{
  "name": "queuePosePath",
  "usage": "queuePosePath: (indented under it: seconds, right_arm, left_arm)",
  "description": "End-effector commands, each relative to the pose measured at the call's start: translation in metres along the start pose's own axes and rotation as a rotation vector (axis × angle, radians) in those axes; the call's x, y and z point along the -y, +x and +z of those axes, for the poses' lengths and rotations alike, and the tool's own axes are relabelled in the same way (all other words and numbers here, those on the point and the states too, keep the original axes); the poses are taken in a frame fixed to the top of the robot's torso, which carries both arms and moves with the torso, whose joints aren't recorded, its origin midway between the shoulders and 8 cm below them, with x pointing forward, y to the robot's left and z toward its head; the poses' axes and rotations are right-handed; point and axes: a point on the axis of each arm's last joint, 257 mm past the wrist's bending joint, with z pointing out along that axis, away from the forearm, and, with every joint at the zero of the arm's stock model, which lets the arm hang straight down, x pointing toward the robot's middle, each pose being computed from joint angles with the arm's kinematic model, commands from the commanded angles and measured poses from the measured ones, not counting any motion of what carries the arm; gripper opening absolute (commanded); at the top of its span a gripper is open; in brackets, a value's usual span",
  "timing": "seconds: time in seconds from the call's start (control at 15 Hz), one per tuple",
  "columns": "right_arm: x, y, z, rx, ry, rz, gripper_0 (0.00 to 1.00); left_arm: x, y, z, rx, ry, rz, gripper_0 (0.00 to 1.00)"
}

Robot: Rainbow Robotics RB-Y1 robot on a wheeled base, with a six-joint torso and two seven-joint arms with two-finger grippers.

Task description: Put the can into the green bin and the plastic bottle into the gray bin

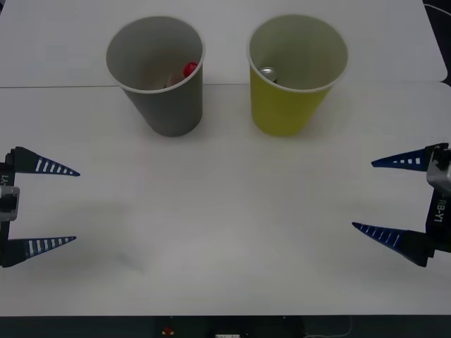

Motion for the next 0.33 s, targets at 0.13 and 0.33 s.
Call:
queuePosePath:
  seconds: [0.13,0.33]
  right_arm:
    - [0.0023,0.0,0.001,0.008,0.016,-0.001,1.0]
    - [0.0023,0.0,0.001,0.008,0.016,-0.001,1.0]
  left_arm:
    - [0.0,0.0,0.0,0.0,0.0,0.0,1.0]
    - [0.0,0.0,0.0,0.0,0.0,0.0,1.0]
